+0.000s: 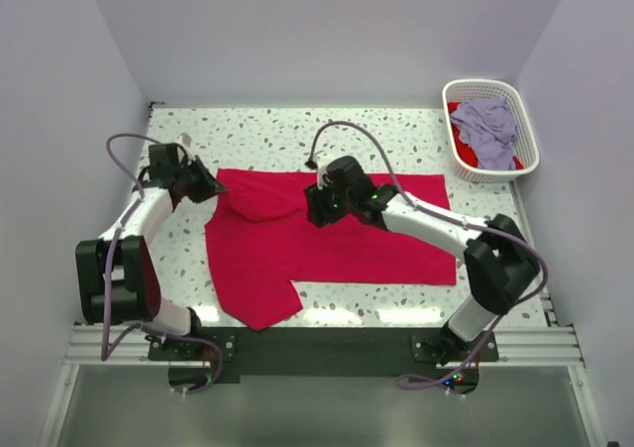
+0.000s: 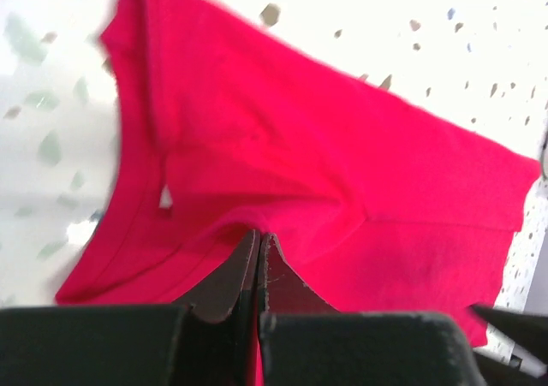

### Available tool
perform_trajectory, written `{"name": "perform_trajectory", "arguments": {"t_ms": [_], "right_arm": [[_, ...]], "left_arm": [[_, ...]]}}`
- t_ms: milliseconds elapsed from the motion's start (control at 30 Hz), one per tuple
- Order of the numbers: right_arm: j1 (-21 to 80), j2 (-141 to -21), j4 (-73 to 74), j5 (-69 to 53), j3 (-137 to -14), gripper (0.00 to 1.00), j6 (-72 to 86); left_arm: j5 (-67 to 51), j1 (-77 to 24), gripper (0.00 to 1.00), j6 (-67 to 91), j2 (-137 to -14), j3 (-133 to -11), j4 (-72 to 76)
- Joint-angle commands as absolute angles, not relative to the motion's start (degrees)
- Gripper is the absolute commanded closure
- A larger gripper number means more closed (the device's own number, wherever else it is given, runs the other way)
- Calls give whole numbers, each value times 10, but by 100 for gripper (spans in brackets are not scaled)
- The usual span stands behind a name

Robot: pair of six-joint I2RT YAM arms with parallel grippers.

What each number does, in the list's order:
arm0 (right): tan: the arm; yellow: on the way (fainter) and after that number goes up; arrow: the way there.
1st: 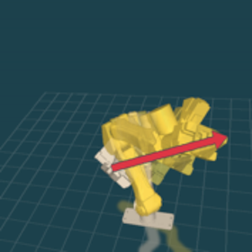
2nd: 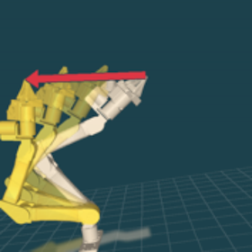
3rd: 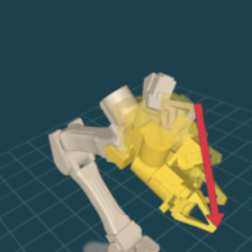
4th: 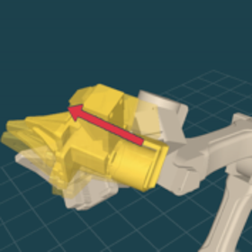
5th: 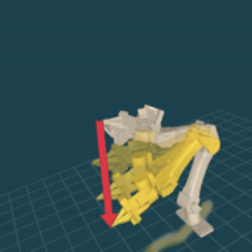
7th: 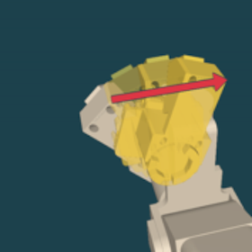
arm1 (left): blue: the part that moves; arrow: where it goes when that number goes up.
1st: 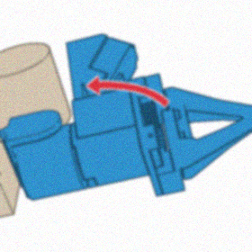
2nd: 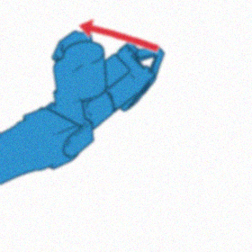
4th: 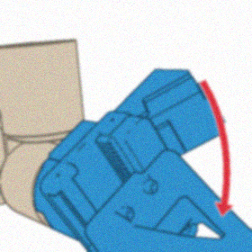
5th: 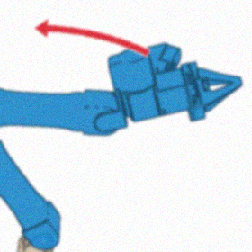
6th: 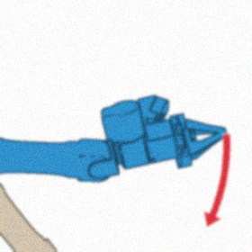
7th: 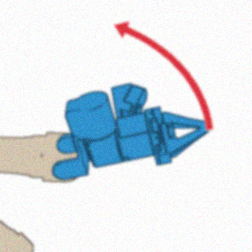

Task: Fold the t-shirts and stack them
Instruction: Fold the tshirt

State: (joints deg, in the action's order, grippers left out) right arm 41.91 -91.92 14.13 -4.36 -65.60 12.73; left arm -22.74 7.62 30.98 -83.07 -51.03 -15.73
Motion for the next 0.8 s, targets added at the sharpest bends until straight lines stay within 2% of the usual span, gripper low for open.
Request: {"name": "perform_trajectory", "arguments": {"t_ms": [0, 300, 500, 767], "right_arm": [[447, -962, 40, -99, -686, 51, 99], [482, -1109, -39, -139, -779, 56, 97], [490, -1204, -42, -163, -864, 59, 102], [490, -1267, -41, -110, -922, 59, 98]], "left_arm": [[-209, 41, 100, 330, -879, -584, -113], [-186, 25, 100, 340, -1019, -715, -119], [-176, 23, 100, 340, -1073, -751, -112], [-177, 24, 100, 333, -1107, -769, -114]]}}
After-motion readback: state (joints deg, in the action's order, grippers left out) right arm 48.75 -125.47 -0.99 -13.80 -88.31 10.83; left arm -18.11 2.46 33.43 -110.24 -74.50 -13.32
